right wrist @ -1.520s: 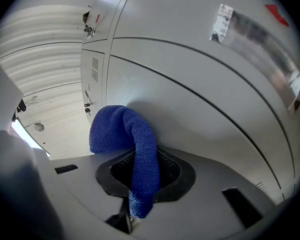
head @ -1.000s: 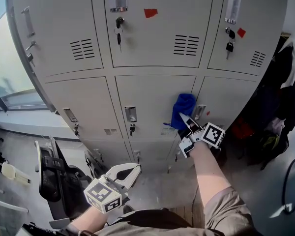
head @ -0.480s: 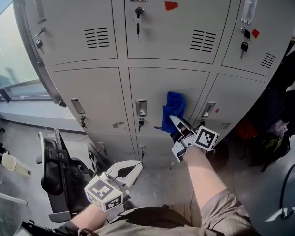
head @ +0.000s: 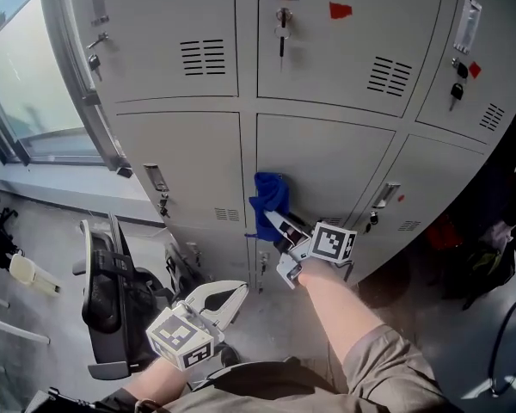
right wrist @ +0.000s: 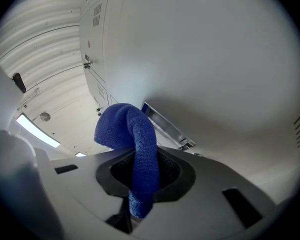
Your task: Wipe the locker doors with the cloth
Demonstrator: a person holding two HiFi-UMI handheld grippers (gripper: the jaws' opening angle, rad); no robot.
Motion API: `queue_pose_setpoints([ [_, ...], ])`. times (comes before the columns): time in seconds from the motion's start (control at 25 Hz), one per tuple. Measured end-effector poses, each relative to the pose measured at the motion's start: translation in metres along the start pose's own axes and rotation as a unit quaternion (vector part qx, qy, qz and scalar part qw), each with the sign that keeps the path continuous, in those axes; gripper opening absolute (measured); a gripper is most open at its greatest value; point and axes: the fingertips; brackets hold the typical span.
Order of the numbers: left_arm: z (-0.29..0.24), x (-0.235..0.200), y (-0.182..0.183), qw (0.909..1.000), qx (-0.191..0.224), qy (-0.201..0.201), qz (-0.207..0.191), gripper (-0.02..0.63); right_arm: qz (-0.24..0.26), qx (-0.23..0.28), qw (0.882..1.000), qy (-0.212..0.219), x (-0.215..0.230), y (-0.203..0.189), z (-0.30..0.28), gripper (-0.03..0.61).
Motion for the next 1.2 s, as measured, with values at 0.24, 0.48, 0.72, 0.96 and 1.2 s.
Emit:
queue_pose_setpoints([
  [0.24, 0.008, -0.007, -0.003, 0.9998, -0.001, 0.017, 0.003, -0.002, -0.019, -0.016, 1.000, -0.009, 0.020, -0.011, -0.017, 0.057],
  [0.48, 0.006, -0.008, -0.003, 0.9997, -0.002, 0.026, 0.005, -0.002, -0.031, -0.002, 0.999, -0.025, 0.040, 0.000, -0.004, 0.055],
  [0.72, -0.009, 0.002, -0.001, 0.9999, -0.006, 0.013, 0.001, -0.002, -0.041, 0.034, 0.998, -0.041, 0.059, 0.025, 0.035, 0.057],
  [0.96, -0.031, 0.020, -0.001, 0.9998, -0.016, -0.012, -0.006, -0.001, -0.041, 0.061, 0.996, -0.057, 0.074, 0.041, 0.084, 0.055],
  [1.2, -0.050, 0.038, -0.004, 0.9989, -0.028, -0.036, -0.013, -0.001, -0.050, 0.094, 0.991, -0.085, 0.094, 0.057, 0.135, 0.057],
])
Point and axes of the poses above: the fingertips, and each gripper's own axes: z backward along the fingers, x to its right, y out of its top, and after that the axes turned 6 degrees about -x, right-handed
